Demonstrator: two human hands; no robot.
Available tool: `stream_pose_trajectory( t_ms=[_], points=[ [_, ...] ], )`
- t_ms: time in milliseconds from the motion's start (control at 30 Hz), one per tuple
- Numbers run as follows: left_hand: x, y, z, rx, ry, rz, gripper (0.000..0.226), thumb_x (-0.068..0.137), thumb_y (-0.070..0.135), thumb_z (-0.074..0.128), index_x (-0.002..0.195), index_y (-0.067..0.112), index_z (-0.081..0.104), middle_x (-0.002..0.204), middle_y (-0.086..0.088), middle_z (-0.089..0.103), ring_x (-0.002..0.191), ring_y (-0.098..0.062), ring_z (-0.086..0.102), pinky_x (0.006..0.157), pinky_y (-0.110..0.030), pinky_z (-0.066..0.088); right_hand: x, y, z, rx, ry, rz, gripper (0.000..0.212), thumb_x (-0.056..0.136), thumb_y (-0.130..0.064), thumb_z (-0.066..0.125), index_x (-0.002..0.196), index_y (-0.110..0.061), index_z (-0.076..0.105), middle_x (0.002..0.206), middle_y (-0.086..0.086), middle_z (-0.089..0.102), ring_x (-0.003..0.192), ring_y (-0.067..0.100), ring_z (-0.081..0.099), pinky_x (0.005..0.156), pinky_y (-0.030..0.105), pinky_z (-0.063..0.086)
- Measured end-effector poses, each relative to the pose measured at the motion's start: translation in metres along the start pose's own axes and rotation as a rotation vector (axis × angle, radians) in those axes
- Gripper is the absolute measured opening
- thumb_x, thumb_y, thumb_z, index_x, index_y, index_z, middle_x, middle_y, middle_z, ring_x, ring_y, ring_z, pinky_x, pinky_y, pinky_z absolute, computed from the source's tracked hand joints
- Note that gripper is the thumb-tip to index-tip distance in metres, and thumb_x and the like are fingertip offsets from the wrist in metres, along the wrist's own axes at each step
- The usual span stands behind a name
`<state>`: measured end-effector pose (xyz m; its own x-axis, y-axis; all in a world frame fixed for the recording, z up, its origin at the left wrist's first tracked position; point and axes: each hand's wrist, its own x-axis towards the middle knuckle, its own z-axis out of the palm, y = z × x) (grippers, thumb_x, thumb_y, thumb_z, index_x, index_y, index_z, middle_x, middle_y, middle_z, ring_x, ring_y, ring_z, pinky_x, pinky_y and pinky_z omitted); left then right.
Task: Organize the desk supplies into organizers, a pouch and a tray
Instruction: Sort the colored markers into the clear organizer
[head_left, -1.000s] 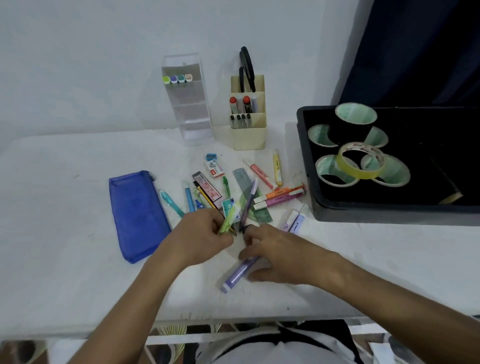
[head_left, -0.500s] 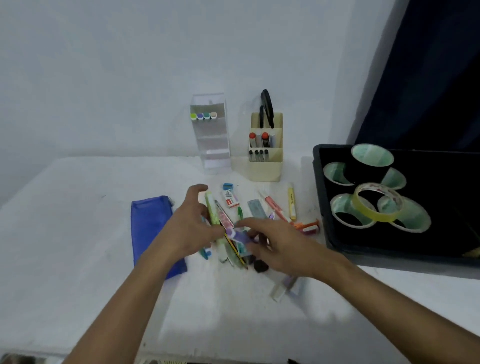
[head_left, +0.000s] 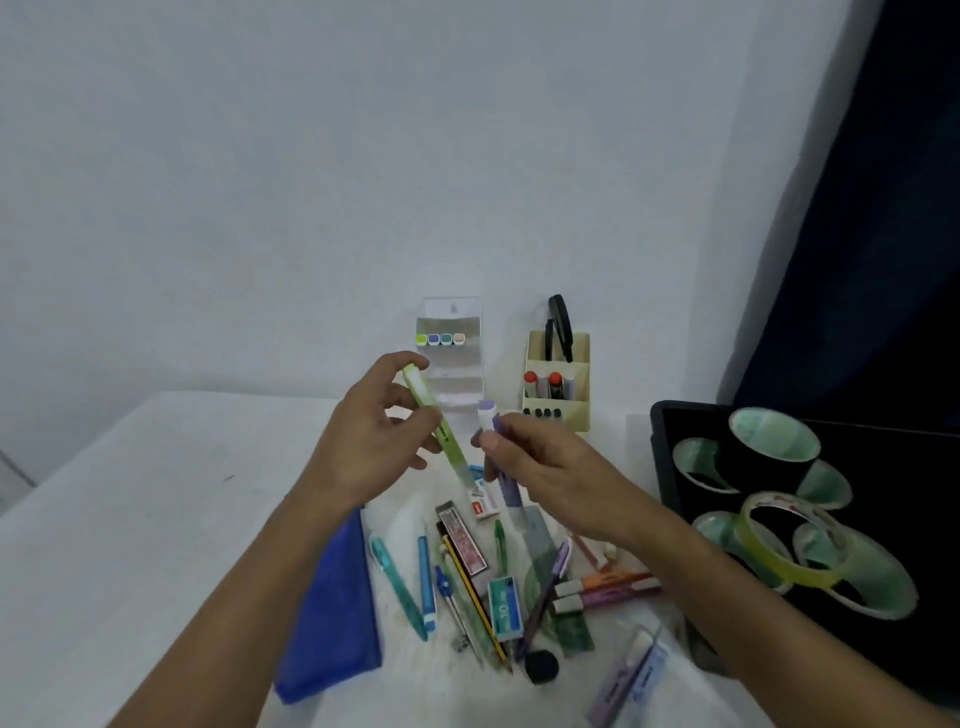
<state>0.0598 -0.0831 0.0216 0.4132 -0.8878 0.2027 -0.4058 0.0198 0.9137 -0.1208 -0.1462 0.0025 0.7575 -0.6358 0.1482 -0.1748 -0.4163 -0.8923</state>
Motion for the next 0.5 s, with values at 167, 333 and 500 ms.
stream_pose_trajectory(
  t_ms=[167,333,500],
  points=[
    [0.021,-0.003,-0.01,0.097,0.088,0.101,0.027,0.088,0.015,0.061,0.108,0.033,0.06,0.09,-0.001,0.065,0.07,-0.015,0.071,0.069,-0.036,0.06,0.033,-0.003,-0.013,-0.147,0.206,-0.048,0.021,0.094,-0.028,0.056,0.111,-0.018,0.062,0.104,-0.004,0.053,0.076,0.006,0.06,0.069,0.02,0.048],
    [0.043,-0.014,-0.016,0.29,0.193,0.321,0.022,0.088,0.01,0.062,0.105,0.024,0.065,0.098,0.006,0.065,0.083,-0.008,0.066,0.068,-0.009,0.049,0.069,-0.001,-0.015,-0.114,0.39,-0.177,0.015,0.088,-0.006,0.06,0.101,-0.013,0.062,0.089,0.007,0.072,0.053,0.002,0.061,0.05,0.011,0.041],
    [0.061,-0.037,-0.018,0.469,0.153,0.461,0.023,0.087,0.005,0.063,0.108,0.014,0.067,0.103,0.002,0.066,0.084,-0.012,0.06,0.076,-0.033,0.056,0.095,0.016,-0.002,-0.282,0.446,-0.217,0.014,0.084,-0.007,0.066,0.095,-0.015,0.068,0.091,0.001,0.073,0.071,0.009,0.065,0.07,0.023,0.056]
  ],
)
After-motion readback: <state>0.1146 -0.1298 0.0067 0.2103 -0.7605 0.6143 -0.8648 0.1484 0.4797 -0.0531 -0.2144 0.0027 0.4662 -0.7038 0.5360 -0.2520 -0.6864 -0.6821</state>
